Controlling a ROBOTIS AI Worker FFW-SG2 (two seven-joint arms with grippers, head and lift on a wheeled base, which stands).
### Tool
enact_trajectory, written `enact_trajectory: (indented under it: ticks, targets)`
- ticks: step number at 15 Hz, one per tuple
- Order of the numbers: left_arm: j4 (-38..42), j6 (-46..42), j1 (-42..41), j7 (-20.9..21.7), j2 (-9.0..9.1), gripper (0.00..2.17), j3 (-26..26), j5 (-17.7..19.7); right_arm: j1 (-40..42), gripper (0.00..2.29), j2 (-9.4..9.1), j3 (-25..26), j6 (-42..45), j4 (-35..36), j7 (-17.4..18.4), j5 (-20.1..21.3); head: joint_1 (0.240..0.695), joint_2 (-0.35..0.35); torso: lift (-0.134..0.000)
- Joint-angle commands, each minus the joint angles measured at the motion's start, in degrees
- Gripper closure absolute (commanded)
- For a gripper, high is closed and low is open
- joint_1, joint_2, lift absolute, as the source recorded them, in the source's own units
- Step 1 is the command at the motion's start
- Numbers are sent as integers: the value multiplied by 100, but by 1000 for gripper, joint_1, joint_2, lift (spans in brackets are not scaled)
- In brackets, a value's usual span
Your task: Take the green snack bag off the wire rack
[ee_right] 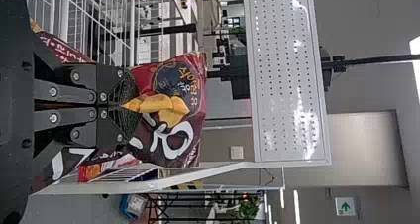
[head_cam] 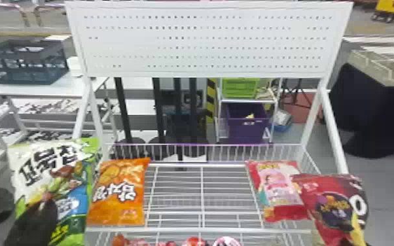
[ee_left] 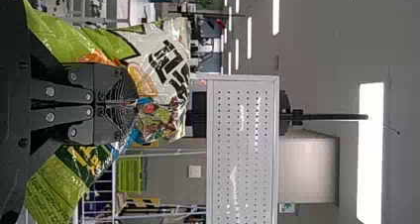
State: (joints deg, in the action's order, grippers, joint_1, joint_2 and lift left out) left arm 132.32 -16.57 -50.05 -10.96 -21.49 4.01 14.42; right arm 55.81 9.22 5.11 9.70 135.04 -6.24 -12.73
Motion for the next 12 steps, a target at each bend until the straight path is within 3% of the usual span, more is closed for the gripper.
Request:
enact_trajectory:
  ticks: [1,12]
  targets:
    - [-4,-17,-22,6,22,2132,-6,-18,26,2240,-8,-19,0,31,0,17,499,0,0]
    - [-57,88,-75,6,75,2135,-15,-89,167,2240,-26,-54,53,163,-9,52,499,0,0]
